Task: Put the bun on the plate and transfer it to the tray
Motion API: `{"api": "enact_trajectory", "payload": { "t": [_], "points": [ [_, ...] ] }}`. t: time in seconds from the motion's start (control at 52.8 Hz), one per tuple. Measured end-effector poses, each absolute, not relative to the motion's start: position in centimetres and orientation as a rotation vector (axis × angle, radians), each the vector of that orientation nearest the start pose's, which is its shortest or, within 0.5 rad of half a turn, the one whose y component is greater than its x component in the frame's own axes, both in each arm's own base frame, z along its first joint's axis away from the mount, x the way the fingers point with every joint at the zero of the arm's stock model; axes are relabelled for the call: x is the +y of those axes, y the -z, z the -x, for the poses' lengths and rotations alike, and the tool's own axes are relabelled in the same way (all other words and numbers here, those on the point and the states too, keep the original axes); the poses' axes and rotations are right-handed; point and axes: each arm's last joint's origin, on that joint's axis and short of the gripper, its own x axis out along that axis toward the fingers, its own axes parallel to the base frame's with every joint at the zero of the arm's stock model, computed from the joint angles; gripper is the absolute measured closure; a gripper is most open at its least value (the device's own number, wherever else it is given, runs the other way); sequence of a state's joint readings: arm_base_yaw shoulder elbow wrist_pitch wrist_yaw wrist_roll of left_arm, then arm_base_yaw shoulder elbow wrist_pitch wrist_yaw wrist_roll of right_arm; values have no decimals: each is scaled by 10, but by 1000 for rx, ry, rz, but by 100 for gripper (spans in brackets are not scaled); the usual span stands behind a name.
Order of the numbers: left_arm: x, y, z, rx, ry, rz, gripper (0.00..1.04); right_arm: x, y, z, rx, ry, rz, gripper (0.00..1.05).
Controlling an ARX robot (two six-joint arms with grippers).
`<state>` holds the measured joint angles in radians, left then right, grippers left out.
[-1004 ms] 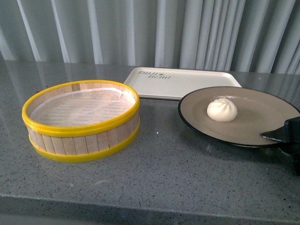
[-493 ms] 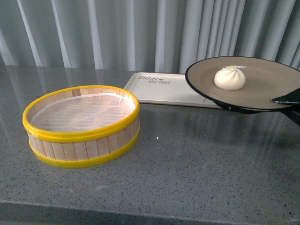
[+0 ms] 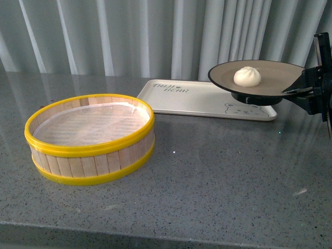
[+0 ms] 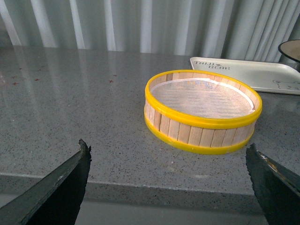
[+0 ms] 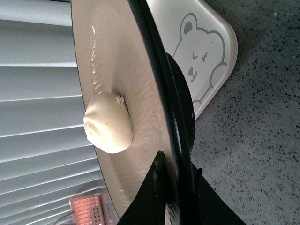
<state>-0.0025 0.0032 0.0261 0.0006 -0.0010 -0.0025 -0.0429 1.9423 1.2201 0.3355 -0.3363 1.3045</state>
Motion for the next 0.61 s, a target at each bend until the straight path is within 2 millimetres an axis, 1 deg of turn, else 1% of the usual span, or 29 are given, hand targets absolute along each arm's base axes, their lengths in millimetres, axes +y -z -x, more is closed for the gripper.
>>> {"api": "enact_trajectory", "payload": {
  "t": [0.133,0.493,0.606],
  "points": [
    [0,-172,-96,-23,2,3,7,-8,-190,-450,529,6,-1329,102],
    [0,-172,-96,-23,2,3,7,-3,-175,-484,532,-10,-1356,102],
    [0,-172,-96,-23,2,3,7,-1,-173,-491,535,-11,-1356,102]
  ]
}}
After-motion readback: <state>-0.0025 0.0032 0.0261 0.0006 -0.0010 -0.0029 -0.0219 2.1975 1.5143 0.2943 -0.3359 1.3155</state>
